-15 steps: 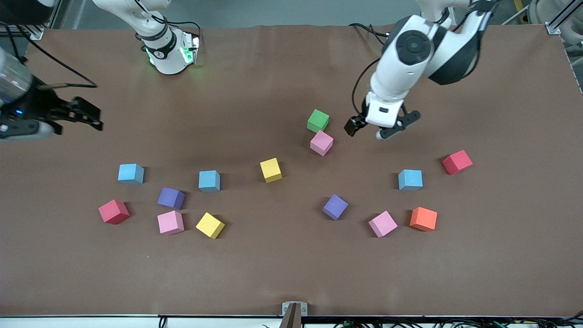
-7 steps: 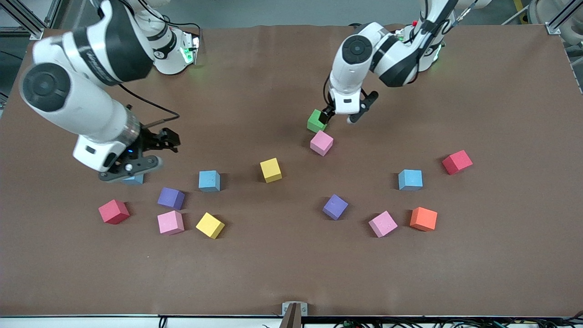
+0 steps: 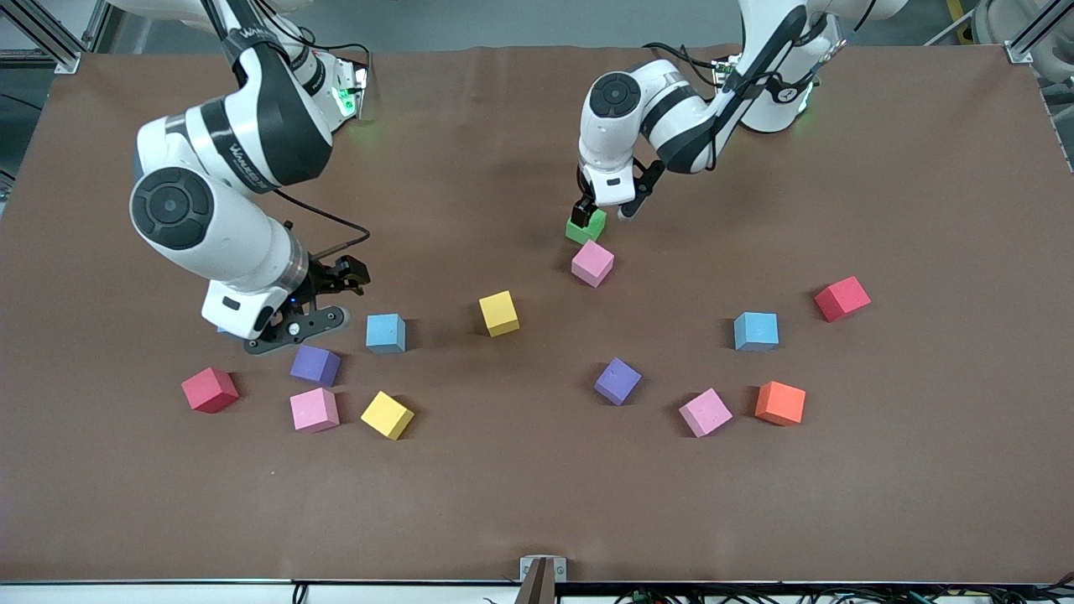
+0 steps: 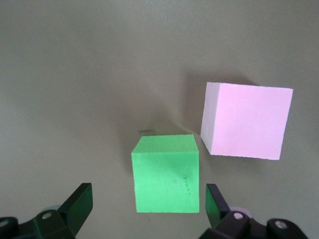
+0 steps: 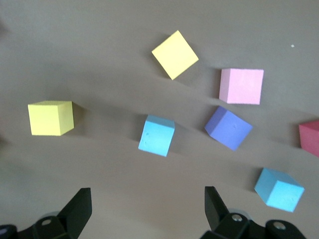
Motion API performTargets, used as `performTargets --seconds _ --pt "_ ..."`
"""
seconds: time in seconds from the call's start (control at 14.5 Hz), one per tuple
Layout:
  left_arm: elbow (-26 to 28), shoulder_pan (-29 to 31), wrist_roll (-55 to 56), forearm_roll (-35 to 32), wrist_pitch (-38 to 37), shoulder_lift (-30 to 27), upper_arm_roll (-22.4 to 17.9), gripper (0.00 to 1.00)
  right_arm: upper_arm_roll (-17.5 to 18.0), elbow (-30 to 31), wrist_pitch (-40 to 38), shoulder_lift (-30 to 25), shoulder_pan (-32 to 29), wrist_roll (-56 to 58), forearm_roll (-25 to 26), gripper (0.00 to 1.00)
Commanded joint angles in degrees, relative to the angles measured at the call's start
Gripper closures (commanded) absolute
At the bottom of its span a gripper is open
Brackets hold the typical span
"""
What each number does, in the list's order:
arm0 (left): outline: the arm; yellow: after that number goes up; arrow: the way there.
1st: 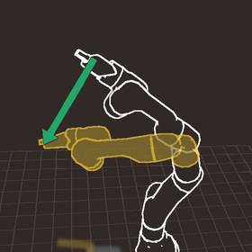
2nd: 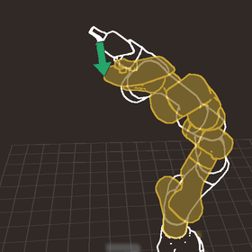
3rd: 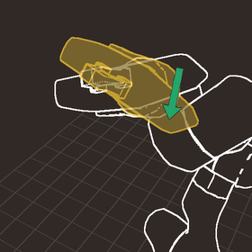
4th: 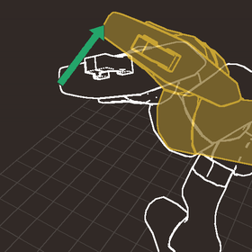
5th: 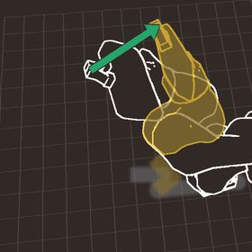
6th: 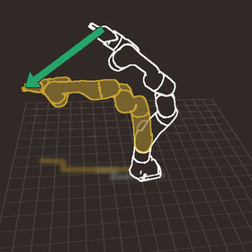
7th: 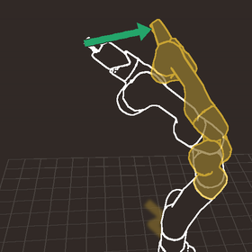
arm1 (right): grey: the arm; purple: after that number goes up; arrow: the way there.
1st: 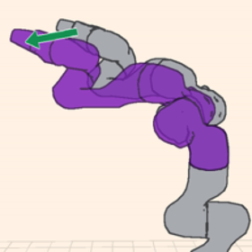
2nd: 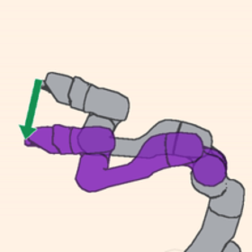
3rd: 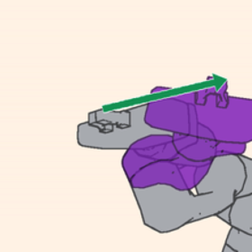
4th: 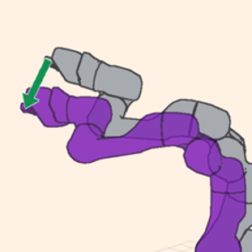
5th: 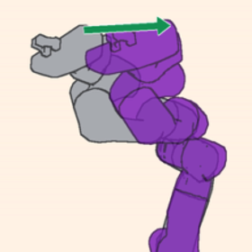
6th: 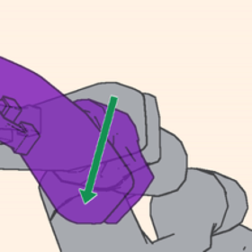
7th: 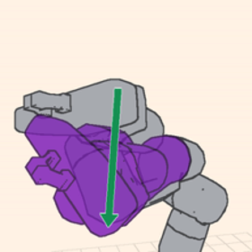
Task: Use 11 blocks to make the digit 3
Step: 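Grasp the green cube with the left gripper while the right gripper grasps the blue cube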
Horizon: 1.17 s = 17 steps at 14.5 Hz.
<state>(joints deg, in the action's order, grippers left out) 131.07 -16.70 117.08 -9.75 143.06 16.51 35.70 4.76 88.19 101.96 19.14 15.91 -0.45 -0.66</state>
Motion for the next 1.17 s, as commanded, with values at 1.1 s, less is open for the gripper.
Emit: performTargets --seconds 1.1 --pt "-2.31 0.0 2.89 -1.94 4.51 6.69 -0.36 0.0 -0.63 20.62 29.08 6.52 0.53 7.23 0.4 0.0"
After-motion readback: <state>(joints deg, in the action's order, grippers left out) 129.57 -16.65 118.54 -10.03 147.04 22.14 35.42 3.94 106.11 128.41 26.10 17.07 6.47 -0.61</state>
